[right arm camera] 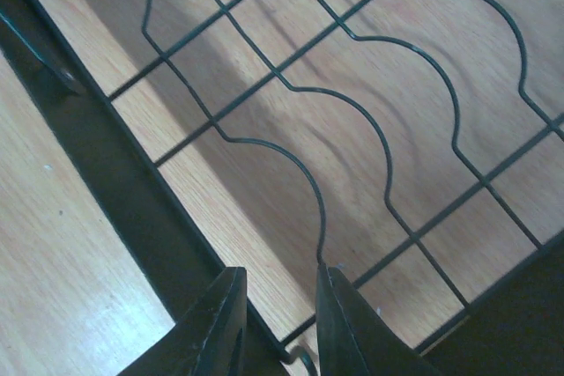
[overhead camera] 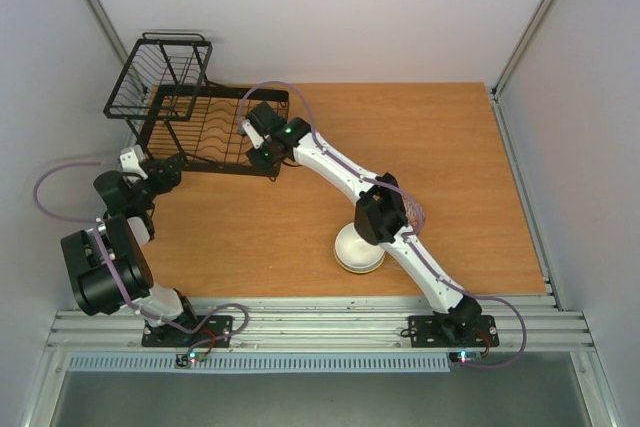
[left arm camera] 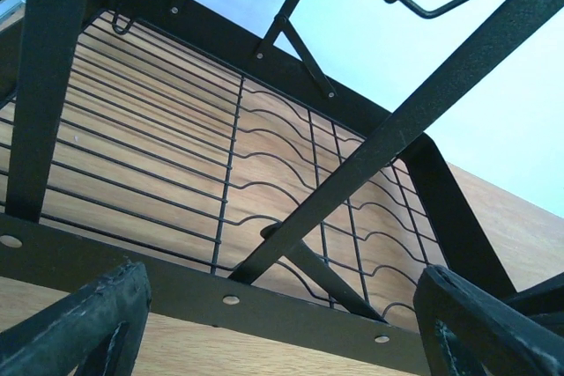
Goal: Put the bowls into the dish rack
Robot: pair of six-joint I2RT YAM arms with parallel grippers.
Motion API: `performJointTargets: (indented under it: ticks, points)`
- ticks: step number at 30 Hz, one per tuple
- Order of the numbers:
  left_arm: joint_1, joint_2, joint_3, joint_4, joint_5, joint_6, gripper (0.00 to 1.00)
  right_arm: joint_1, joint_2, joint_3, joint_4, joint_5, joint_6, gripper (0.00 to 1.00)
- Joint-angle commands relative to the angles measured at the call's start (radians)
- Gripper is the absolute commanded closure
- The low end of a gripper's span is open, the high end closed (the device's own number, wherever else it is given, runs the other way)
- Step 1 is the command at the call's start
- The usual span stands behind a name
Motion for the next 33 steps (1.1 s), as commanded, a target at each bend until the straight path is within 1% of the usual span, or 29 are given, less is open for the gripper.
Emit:
performJointTargets:
  ticks: [1,9,14,19,25,33]
  points:
    - [0.003,0.007,-0.008,0.085,0.03,-0.009,0.17,0.009,0.022,0.029,-0.092,0.051,-0.049,0.76]
    - [0.003,0.005,-0.017,0.103,0.032,-0.008,0.16,0.01,0.029,0.002,-0.193,0.144,-0.083,0.74]
    - [0.003,-0.022,-0.046,0.152,0.014,-0.005,0.16,0.008,-0.004,-0.098,-0.24,0.169,-0.082,0.72]
    - [0.003,-0.112,-0.116,0.206,-0.091,0.01,0.16,0.007,-0.113,-0.301,-0.203,0.2,-0.043,0.72]
    - [0.003,-0.205,-0.186,0.268,-0.159,0.015,0.16,0.008,-0.279,-0.6,-0.097,0.283,0.012,0.71]
    - [0.003,-0.186,-0.181,0.273,-0.175,0.004,0.15,0.008,-0.507,-0.971,0.025,0.345,0.098,0.71]
